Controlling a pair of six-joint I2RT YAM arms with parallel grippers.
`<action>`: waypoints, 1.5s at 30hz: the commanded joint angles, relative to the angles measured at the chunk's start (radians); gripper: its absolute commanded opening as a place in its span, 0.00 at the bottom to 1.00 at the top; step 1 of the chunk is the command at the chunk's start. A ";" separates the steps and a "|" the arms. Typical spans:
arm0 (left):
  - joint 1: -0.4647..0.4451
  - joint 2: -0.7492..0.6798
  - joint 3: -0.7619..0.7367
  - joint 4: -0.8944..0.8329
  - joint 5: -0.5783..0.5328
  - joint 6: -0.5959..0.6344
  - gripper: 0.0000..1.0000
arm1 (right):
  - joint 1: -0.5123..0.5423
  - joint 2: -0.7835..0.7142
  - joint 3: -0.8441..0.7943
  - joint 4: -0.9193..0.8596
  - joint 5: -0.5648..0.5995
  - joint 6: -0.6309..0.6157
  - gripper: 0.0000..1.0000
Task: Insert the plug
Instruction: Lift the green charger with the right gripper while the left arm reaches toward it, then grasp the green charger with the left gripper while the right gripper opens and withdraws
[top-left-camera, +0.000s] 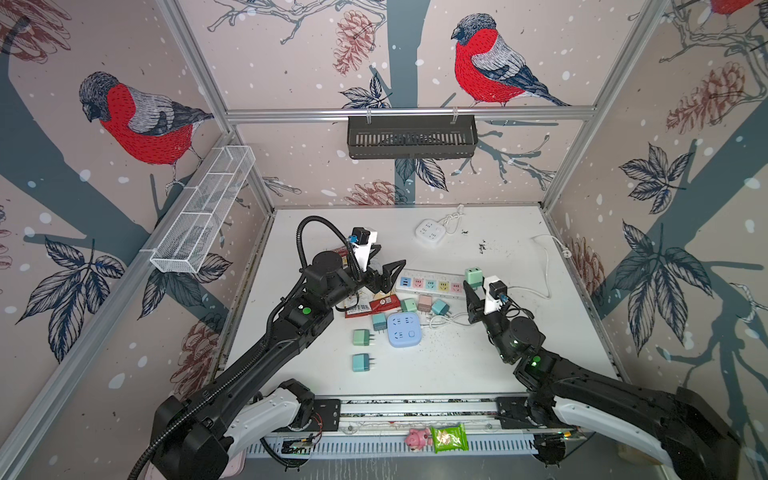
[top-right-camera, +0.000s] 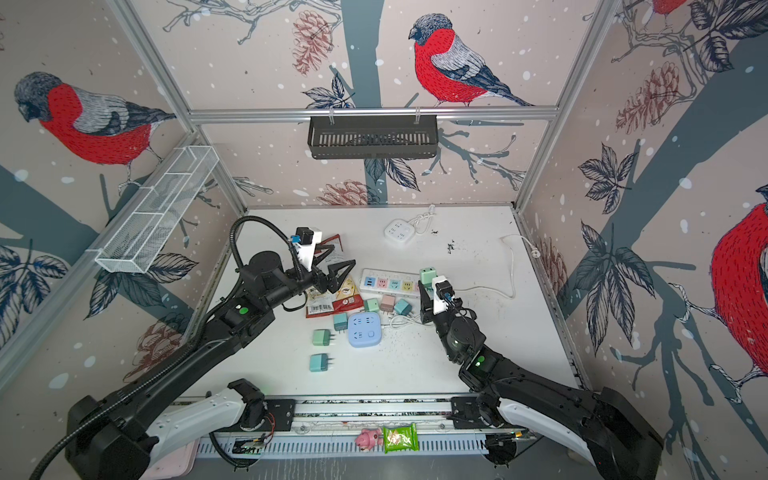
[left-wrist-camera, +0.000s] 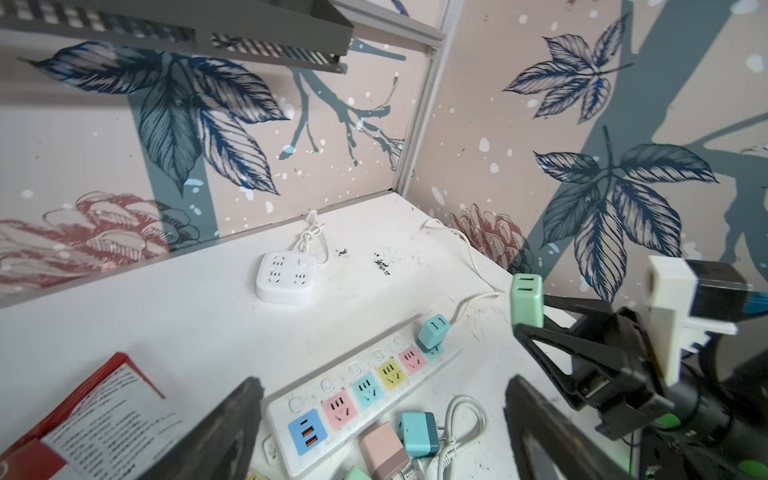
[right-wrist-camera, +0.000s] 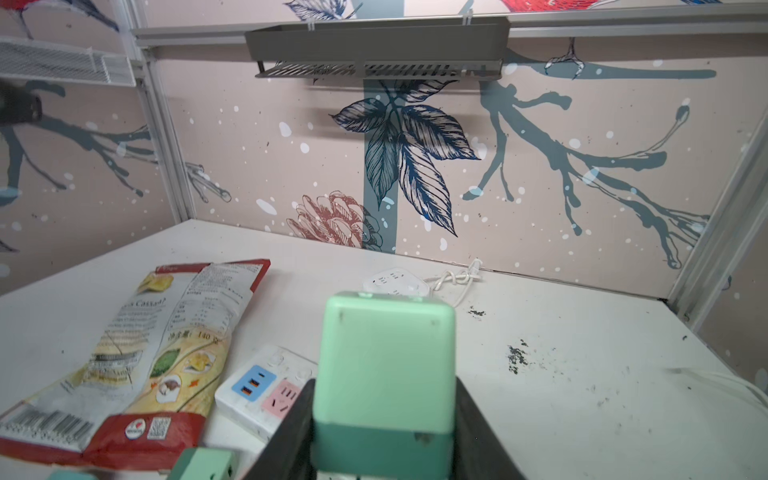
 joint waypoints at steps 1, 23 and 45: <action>-0.029 0.017 0.023 0.077 0.143 0.119 0.90 | -0.015 0.000 -0.041 0.167 -0.234 -0.144 0.01; -0.225 0.290 0.246 -0.152 0.242 0.180 0.86 | 0.148 -0.074 -0.136 0.284 -0.168 -0.433 0.01; -0.371 0.480 0.399 -0.291 0.088 0.208 0.69 | 0.205 -0.126 -0.126 0.249 -0.087 -0.459 0.01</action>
